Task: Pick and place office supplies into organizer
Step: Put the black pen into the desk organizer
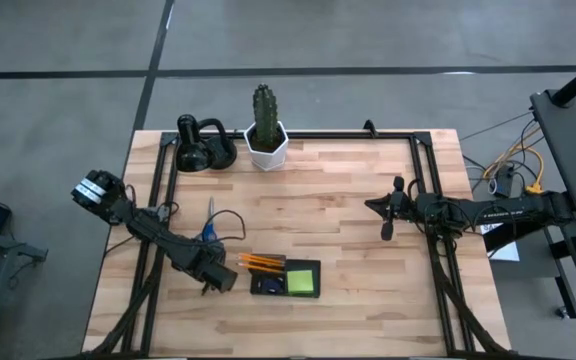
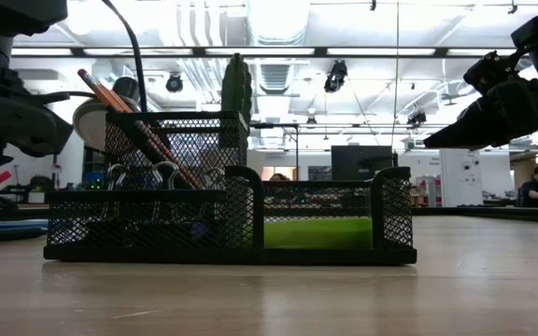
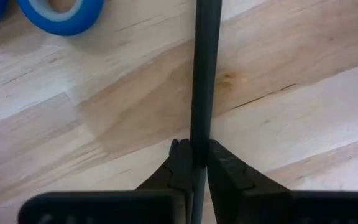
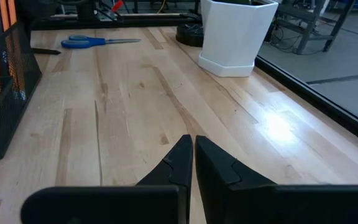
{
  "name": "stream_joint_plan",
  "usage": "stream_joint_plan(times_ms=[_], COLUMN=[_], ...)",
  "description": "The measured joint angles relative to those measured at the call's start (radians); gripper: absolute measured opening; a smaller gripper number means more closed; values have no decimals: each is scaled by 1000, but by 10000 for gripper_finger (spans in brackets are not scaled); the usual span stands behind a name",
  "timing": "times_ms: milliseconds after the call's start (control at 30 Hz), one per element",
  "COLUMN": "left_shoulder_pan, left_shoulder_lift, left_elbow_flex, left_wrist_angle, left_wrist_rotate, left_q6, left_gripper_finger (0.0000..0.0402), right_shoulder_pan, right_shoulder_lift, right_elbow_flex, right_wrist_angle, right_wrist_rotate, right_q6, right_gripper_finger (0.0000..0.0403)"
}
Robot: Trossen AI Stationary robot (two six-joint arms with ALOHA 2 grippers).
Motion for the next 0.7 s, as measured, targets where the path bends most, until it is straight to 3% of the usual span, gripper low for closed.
stream_joint_plan(times_ms=[500,700], left_shoulder_pan=[-2,-2], left_shoulder_lift=[3,2], left_elbow_flex=[55,65], left_wrist_angle=[-14,-12], left_wrist_rotate=[33,90], left_q6=[92,104], left_gripper_finger=[10,9], right_shoulder_pan=[0,0], right_shoulder_lift=[0,0], right_elbow_flex=[0,0], right_wrist_angle=[0,0], right_wrist_rotate=[0,0], right_q6=[0,0], right_gripper_finger=[8,8])
